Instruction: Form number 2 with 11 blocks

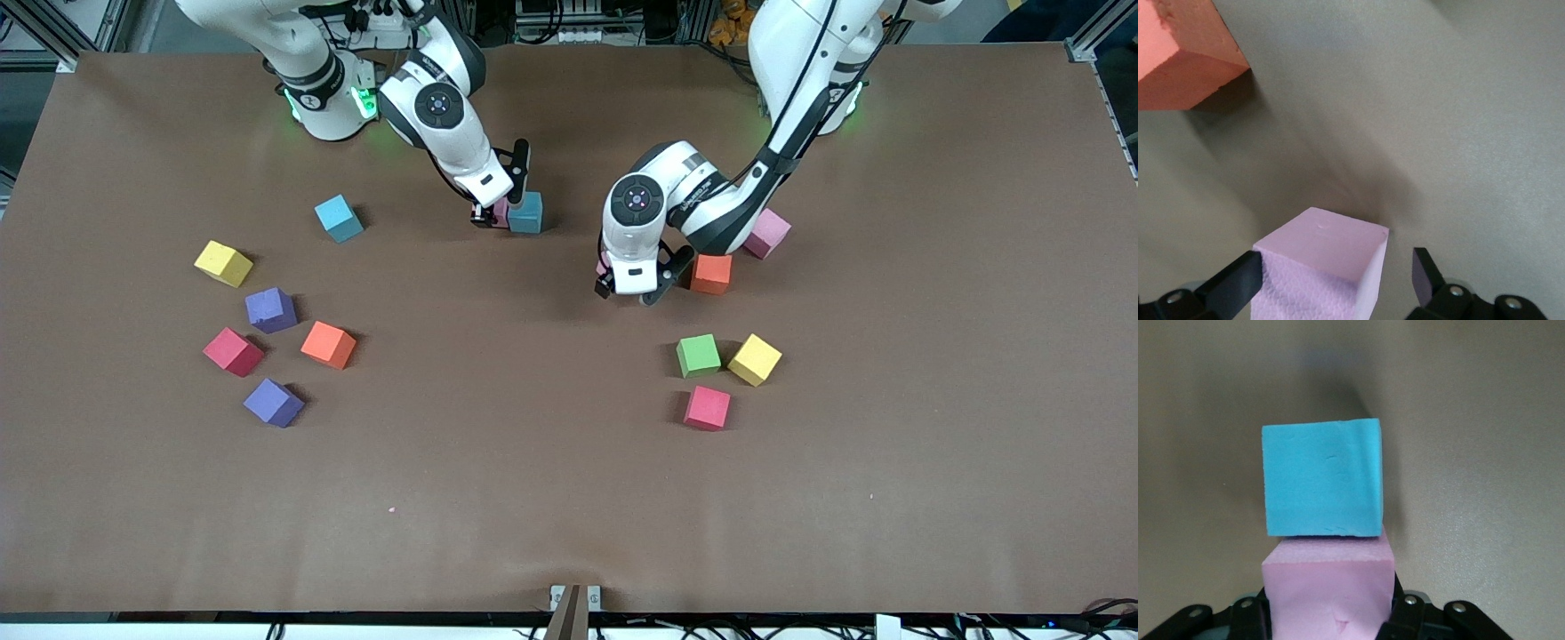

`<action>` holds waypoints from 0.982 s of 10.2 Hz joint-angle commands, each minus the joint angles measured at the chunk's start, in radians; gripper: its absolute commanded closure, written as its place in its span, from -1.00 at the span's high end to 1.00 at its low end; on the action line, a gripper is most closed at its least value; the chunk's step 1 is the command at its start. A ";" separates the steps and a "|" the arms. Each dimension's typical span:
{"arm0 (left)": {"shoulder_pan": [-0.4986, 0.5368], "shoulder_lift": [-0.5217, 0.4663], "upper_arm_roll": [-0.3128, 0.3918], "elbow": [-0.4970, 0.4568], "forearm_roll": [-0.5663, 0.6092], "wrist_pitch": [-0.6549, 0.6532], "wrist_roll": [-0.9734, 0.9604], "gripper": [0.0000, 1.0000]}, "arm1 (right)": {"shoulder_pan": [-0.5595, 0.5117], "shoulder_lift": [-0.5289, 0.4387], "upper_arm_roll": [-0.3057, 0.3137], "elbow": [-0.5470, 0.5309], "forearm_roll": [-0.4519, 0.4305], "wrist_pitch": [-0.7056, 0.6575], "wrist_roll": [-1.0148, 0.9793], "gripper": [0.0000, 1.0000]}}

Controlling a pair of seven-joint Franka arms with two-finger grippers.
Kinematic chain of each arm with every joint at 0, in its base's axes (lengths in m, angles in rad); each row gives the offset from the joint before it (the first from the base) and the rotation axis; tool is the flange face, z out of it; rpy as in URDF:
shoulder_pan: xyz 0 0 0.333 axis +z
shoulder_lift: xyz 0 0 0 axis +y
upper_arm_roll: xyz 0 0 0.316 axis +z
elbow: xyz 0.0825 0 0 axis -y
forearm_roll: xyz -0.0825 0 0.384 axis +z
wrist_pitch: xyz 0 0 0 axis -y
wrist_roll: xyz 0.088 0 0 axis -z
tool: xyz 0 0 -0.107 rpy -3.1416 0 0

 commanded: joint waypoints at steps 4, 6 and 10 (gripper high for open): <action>0.003 -0.044 -0.002 -0.012 0.026 -0.036 -0.012 1.00 | 0.001 0.026 0.005 -0.004 -0.012 0.041 0.020 -0.27; -0.005 -0.029 -0.002 -0.012 0.026 -0.031 -0.012 1.00 | 0.000 0.027 0.005 -0.006 -0.012 0.039 0.020 -0.27; -0.021 0.012 0.000 -0.012 0.026 0.060 -0.020 1.00 | -0.002 0.030 0.005 -0.006 -0.012 0.039 0.020 -0.20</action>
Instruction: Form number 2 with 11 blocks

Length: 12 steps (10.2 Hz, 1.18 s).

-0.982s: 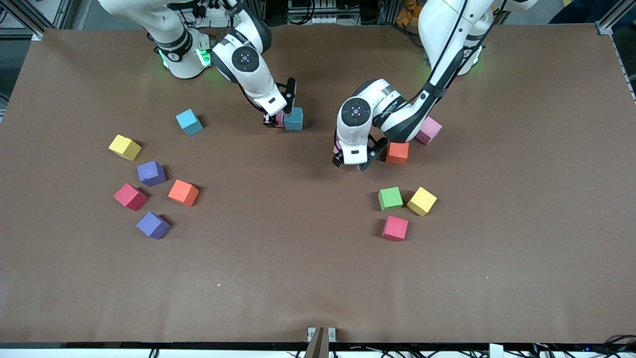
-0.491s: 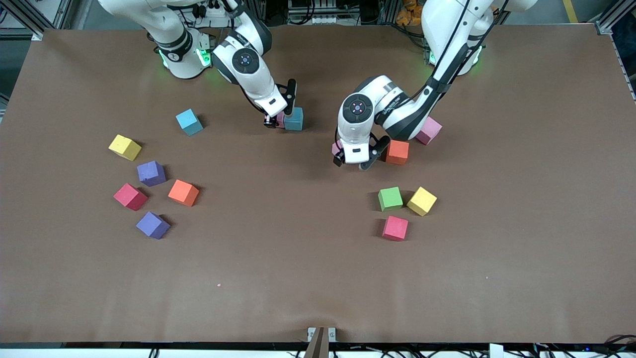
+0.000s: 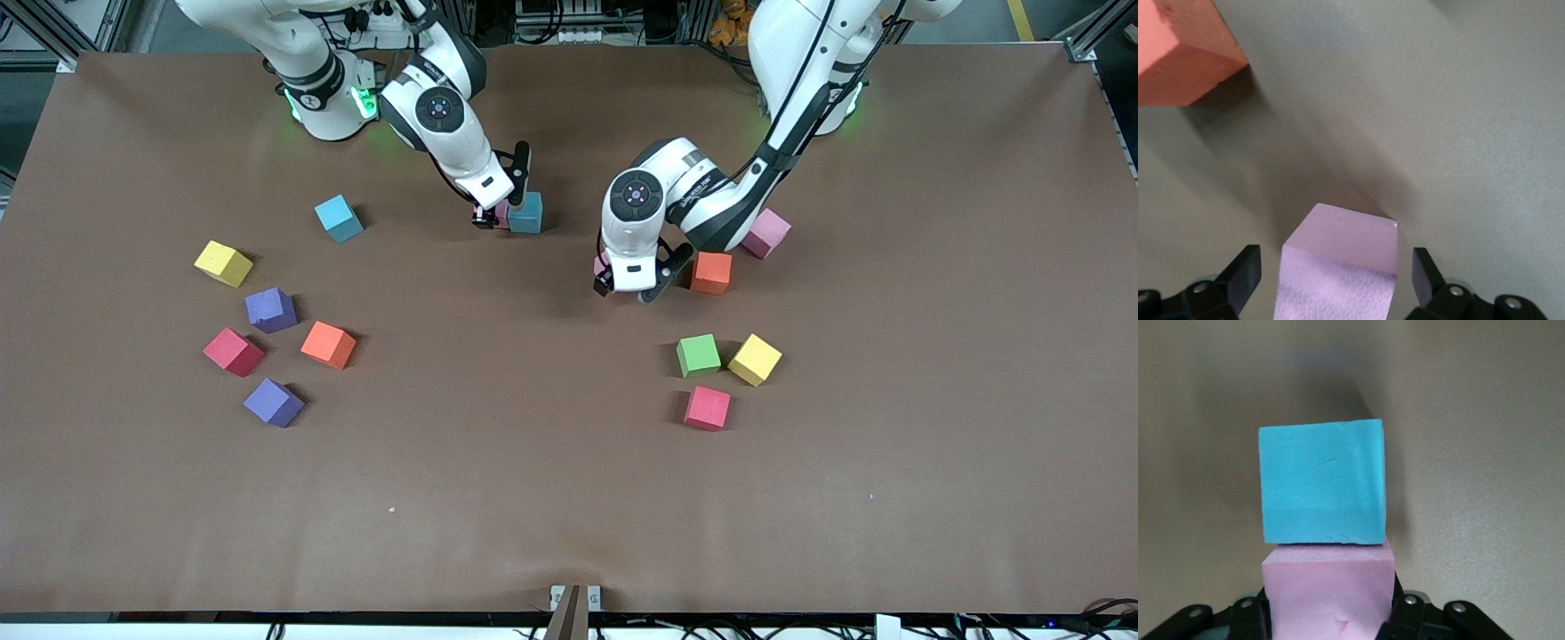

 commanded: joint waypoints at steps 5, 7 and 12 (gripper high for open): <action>-0.019 0.028 0.000 -0.005 0.029 0.055 -0.012 1.00 | -0.005 0.018 0.004 -0.005 -0.014 0.019 0.020 -0.04; -0.025 0.029 0.000 -0.008 0.029 0.055 -0.011 1.00 | -0.008 0.020 0.004 -0.005 -0.014 0.029 0.020 0.23; -0.030 0.029 0.000 -0.013 0.028 0.045 -0.024 -0.98 | -0.014 0.015 0.005 -0.005 -0.012 0.017 0.021 1.00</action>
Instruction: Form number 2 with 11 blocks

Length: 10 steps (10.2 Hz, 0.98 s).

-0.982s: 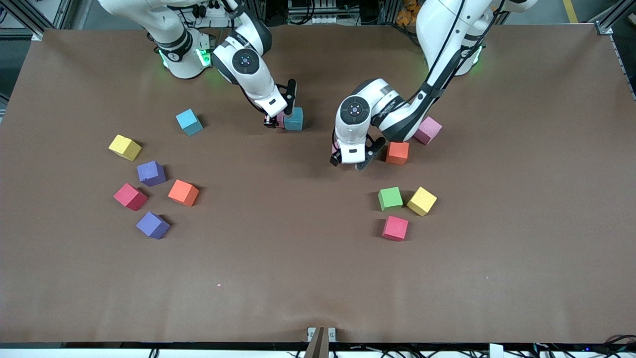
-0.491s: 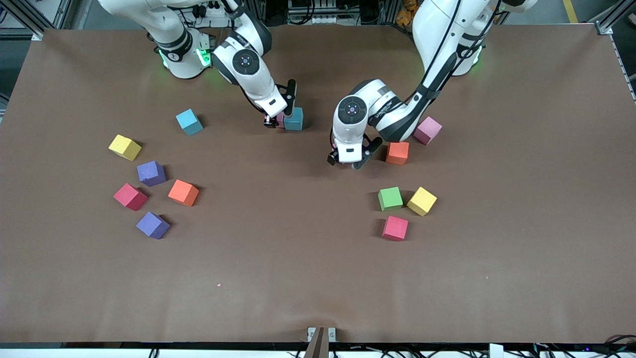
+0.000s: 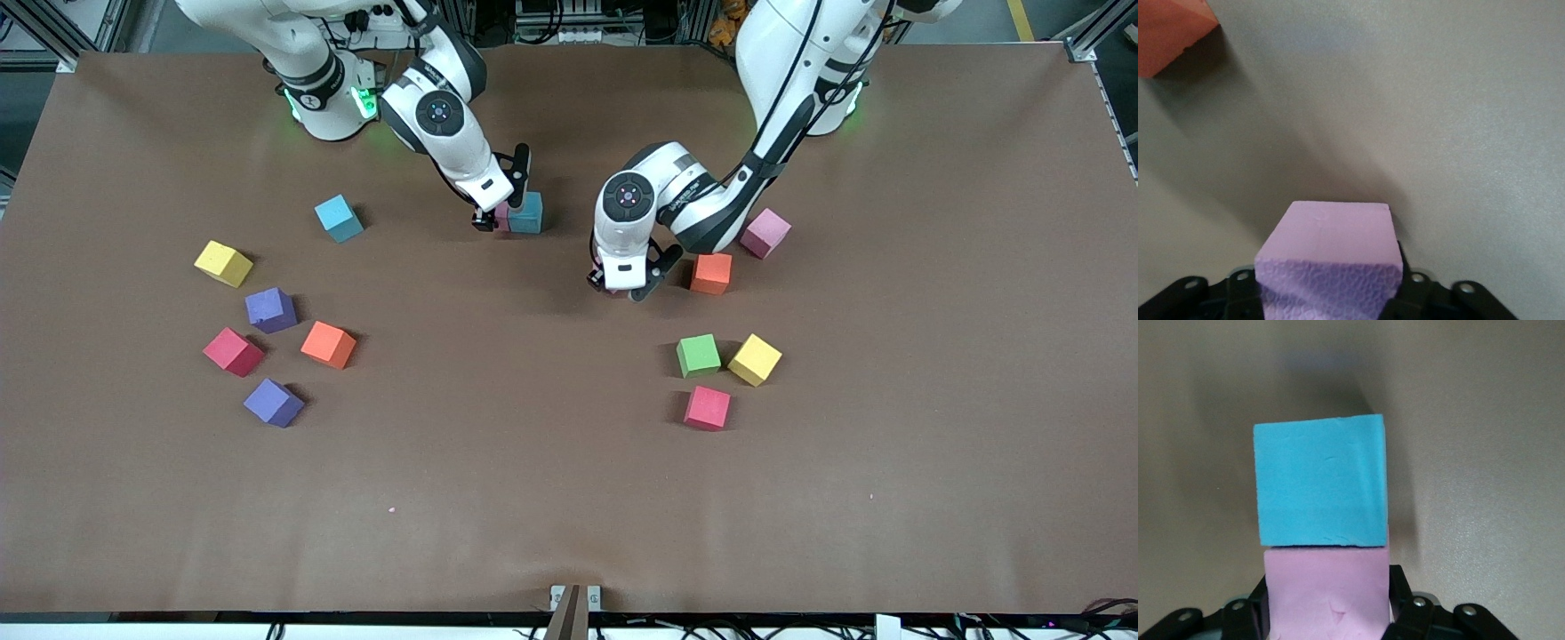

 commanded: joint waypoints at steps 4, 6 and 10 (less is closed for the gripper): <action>0.026 -0.063 0.000 -0.008 0.015 -0.106 -0.050 -0.98 | -0.029 -0.045 0.010 -0.002 -0.008 -0.072 0.028 1.00; 0.040 -0.093 0.001 -0.007 0.014 -0.111 -0.144 -0.98 | -0.032 -0.103 0.014 0.000 -0.006 -0.144 0.028 1.00; 0.031 -0.150 0.001 -0.008 0.014 -0.119 -0.423 -0.98 | -0.059 -0.188 0.031 0.010 -0.005 -0.187 0.007 1.00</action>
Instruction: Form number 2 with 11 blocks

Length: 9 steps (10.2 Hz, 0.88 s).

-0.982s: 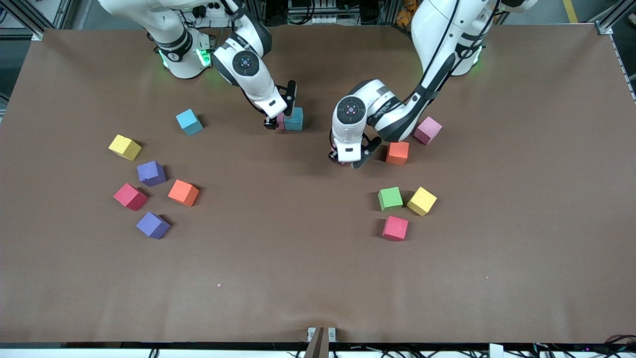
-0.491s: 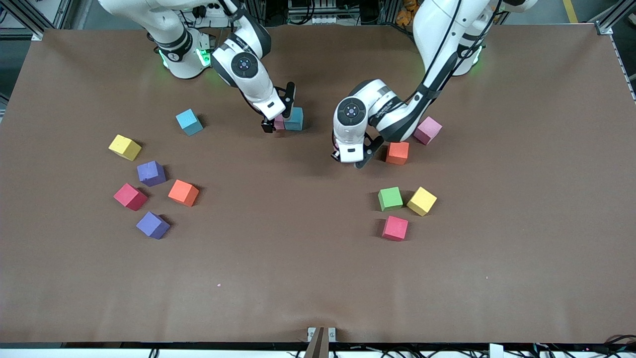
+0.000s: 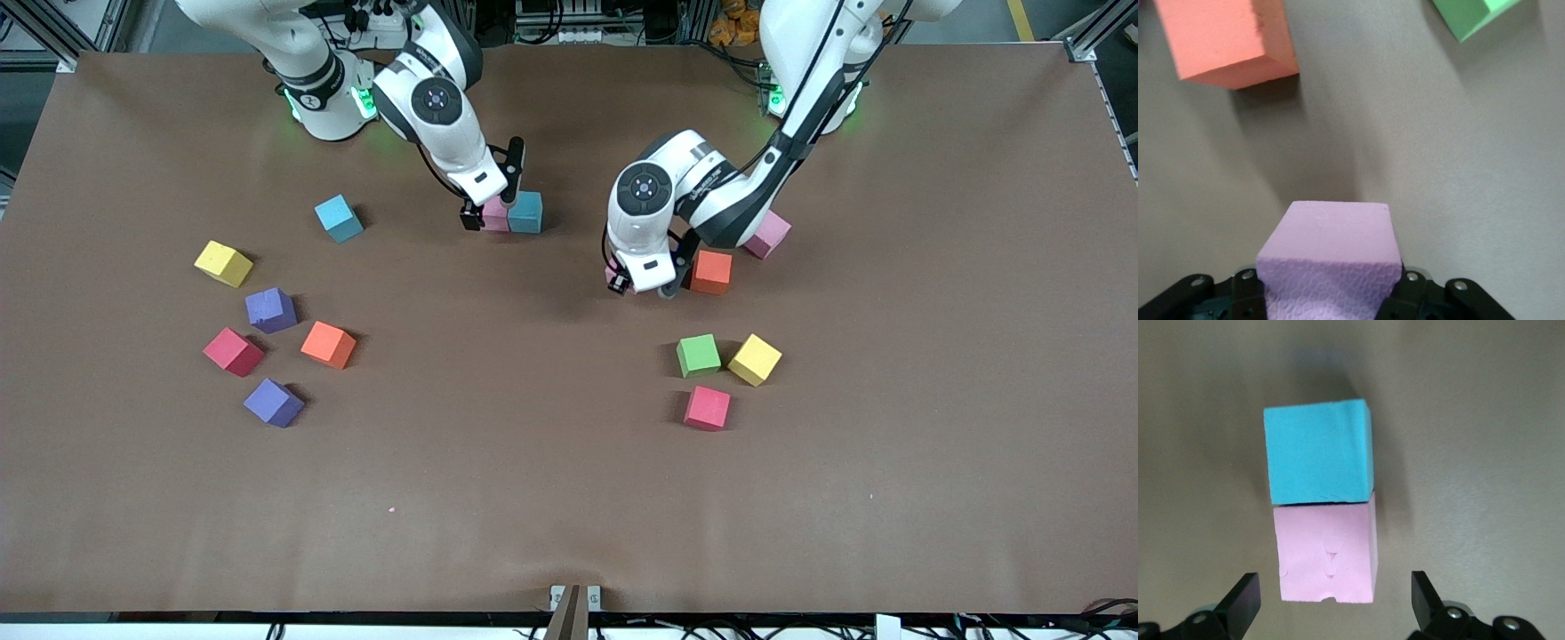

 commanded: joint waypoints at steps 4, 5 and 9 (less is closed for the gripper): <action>-0.024 -0.049 -0.004 -0.016 0.014 -0.021 -0.268 -0.97 | -0.212 -0.159 0.025 0.001 0.000 -0.163 -0.062 1.00; -0.025 -0.049 -0.006 -0.016 0.014 -0.021 -0.298 -0.97 | -0.254 -0.174 0.019 0.010 0.000 -0.193 -0.065 1.00; -0.074 -0.035 -0.006 -0.016 0.014 -0.017 -0.442 -0.98 | -0.478 -0.078 -0.007 0.175 -0.012 -0.199 -0.103 1.00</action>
